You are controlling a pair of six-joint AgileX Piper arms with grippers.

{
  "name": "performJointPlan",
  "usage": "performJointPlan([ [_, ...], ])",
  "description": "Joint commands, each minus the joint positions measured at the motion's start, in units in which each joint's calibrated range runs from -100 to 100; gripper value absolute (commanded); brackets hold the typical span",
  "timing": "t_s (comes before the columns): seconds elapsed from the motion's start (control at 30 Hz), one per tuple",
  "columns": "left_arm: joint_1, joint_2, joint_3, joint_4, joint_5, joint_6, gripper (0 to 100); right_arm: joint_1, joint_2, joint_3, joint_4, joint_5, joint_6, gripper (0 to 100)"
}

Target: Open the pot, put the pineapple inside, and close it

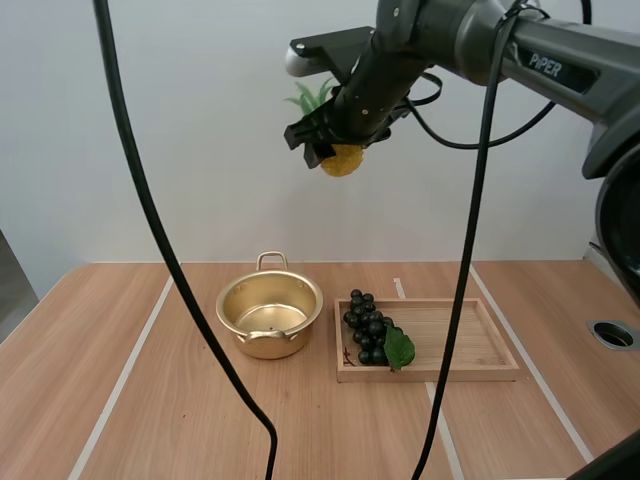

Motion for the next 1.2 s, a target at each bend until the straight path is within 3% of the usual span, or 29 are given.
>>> performJointPlan([
  [0.0,0.13,0.1,-0.4,0.2,1.9,0.4,0,1.7,2.8,-0.4,-0.1,2.1,-0.3,0],
  [0.3,0.13,0.1,-0.4,4.7,10.5,0.9,0,4.3,15.0,-0.4,0.2,12.0,-4.4,0],
  [0.7,0.13,0.1,-0.4,7.3,18.1,0.9,0,4.3,24.5,-0.4,5.4,11.4,-7.6,0],
  [1.17,0.13,0.9,-0.4,7.3,20.5,0.6,0,4.3,31.3,-0.4,6.1,8.5,-8.1,0],
])
